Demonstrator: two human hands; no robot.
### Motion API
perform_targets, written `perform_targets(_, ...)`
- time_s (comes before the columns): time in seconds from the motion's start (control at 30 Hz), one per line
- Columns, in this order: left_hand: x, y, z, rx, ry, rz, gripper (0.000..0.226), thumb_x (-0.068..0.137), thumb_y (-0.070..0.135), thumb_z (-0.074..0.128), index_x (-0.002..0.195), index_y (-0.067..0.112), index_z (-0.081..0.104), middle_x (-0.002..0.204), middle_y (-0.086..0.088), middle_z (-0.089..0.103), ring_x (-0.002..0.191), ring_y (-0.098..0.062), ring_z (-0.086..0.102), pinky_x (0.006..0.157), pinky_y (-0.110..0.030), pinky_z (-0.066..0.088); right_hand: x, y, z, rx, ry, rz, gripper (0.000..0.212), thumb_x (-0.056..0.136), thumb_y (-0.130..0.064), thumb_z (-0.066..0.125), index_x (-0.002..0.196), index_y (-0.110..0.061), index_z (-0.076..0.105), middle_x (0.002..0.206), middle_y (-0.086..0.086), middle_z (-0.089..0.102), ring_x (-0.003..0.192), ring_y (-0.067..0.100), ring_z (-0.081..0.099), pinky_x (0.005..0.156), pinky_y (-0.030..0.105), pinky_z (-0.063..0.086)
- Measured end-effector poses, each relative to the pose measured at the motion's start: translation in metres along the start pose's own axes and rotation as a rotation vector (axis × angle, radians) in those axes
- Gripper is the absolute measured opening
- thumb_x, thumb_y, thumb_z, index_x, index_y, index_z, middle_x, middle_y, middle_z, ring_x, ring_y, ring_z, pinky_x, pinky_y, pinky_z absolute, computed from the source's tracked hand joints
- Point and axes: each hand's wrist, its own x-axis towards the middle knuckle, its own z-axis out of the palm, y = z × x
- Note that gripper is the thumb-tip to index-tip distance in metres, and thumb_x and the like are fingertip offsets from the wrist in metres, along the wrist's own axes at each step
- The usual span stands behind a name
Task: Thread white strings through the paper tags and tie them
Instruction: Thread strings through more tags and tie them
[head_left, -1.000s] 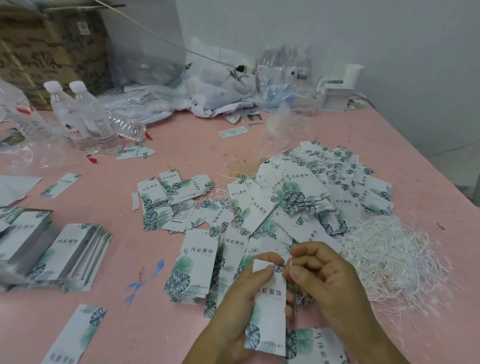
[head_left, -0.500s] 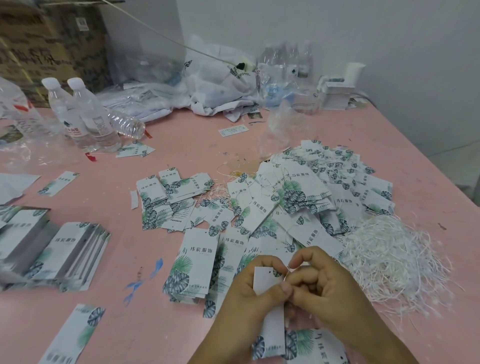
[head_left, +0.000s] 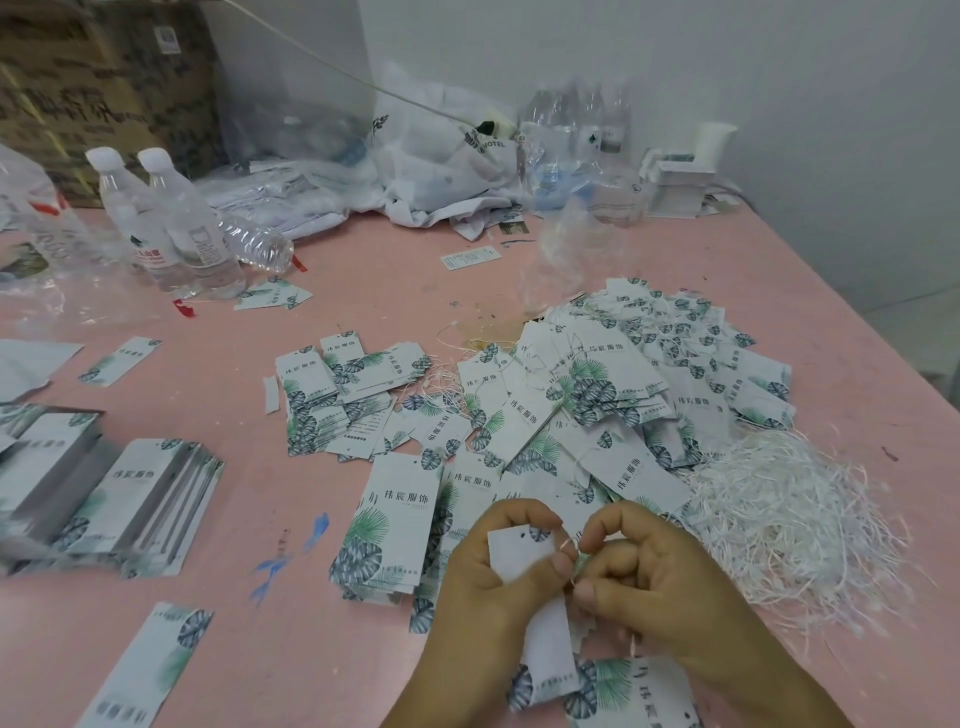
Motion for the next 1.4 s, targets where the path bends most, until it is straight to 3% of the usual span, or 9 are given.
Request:
perform_targets(0.27,0.008,0.006,-0.003,-0.265,0.149,-0.04,0.029,0.065,-0.002,0.075,0.085,0.018,0.073,0.079,-0.015,0.067,0.058,-0.024,0.063,0.053,-0.033,0.055,-0.007,-0.002,-0.019,0.296,-0.24,-0.03,0.018,0.079,-0.021,0.079,0.088,-0.008,0.073,0.064,0.011,0.068,0.048,0.011,0.059,0.047,0.02,0.048)
perform_targets(0.5,0.012,0.004,-0.007,-0.348,0.2,-0.077,0.029,0.065,-0.004,0.074,0.083,0.019,0.073,0.079,-0.015,0.067,0.059,-0.024,0.065,0.053,-0.031,0.056,-0.009,0.0,-0.023,0.914,-0.47,-0.128,0.033,0.098,0.013,0.025,0.121,0.018,0.048,0.111,0.034,0.063,0.097,0.035,0.068,0.085,0.036,0.055)
perform_targets(0.63,0.012,0.003,-0.006,-0.347,0.209,-0.083,0.029,0.065,-0.004,0.075,0.083,0.018,0.073,0.078,-0.015,0.066,0.06,-0.024,0.064,0.053,-0.032,0.056,-0.01,0.0,-0.024,1.027,-0.346,-0.13,0.039,0.098,0.015,0.018,0.129,0.018,0.041,0.122,0.038,0.054,0.112,0.041,0.059,0.1,0.041,0.048)
perform_targets(0.77,0.01,0.004,-0.004,-0.327,0.228,-0.096,0.028,0.063,-0.002,0.076,0.082,0.018,0.073,0.077,-0.016,0.066,0.058,-0.024,0.064,0.053,-0.031,0.056,-0.004,0.0,-0.025,1.035,-0.27,-0.151,0.033,0.1,0.009,0.026,0.12,0.014,0.052,0.11,0.032,0.062,0.102,0.036,0.063,0.09,0.038,0.052)
perform_targets(0.87,0.009,0.006,-0.002,-0.283,0.234,-0.102,0.027,0.063,0.0,0.077,0.083,0.018,0.073,0.076,-0.016,0.066,0.058,-0.024,0.064,0.052,-0.032,0.056,0.002,0.002,-0.024,0.901,-0.124,-0.208,0.008,0.086,-0.006,0.068,0.093,-0.001,0.068,0.089,0.014,0.065,0.08,0.022,0.062,0.068,0.029,0.053)
perform_targets(0.93,0.008,0.006,-0.002,-0.259,0.233,-0.1,0.029,0.063,0.0,0.078,0.086,0.016,0.071,0.076,-0.017,0.066,0.059,-0.025,0.063,0.052,-0.032,0.055,0.002,0.005,-0.026,0.764,0.098,-0.224,0.025,0.065,-0.018,0.088,0.077,-0.01,0.068,0.088,0.008,0.064,0.082,0.021,0.062,0.072,0.033,0.056)
perform_targets(1.07,0.007,0.005,0.001,-0.157,0.204,-0.088,0.029,0.066,0.002,0.082,0.087,0.02,0.072,0.077,-0.016,0.068,0.062,-0.025,0.065,0.058,-0.033,0.056,0.005,0.007,-0.027,0.837,0.145,-0.267,0.021,0.069,-0.022,0.083,0.079,-0.015,0.066,0.08,0.005,0.064,0.085,0.023,0.067,0.09,0.041,0.054)
perform_targets(1.27,0.005,-0.003,0.004,-0.103,0.204,-0.101,0.038,0.072,0.008,0.049,0.098,0.024,0.07,0.094,-0.024,0.071,0.073,-0.031,0.068,0.065,-0.041,0.056,0.001,0.0,-0.026,0.78,0.299,-0.212,0.013,0.068,-0.017,0.073,0.071,-0.014,0.06,0.055,-0.003,0.038,0.042,0.008,0.028,0.041,0.02,0.037)
perform_targets(1.4,0.003,-0.008,0.006,0.064,0.182,-0.051,0.033,0.076,0.01,0.047,0.094,0.025,0.07,0.096,-0.015,0.073,0.083,-0.031,0.072,0.07,-0.036,0.058,-0.005,-0.003,-0.008,0.366,0.461,-0.156,0.013,0.073,-0.023,0.066,0.071,-0.011,0.061,0.053,0.003,0.035,0.041,0.01,0.026,0.039,0.023,0.022)
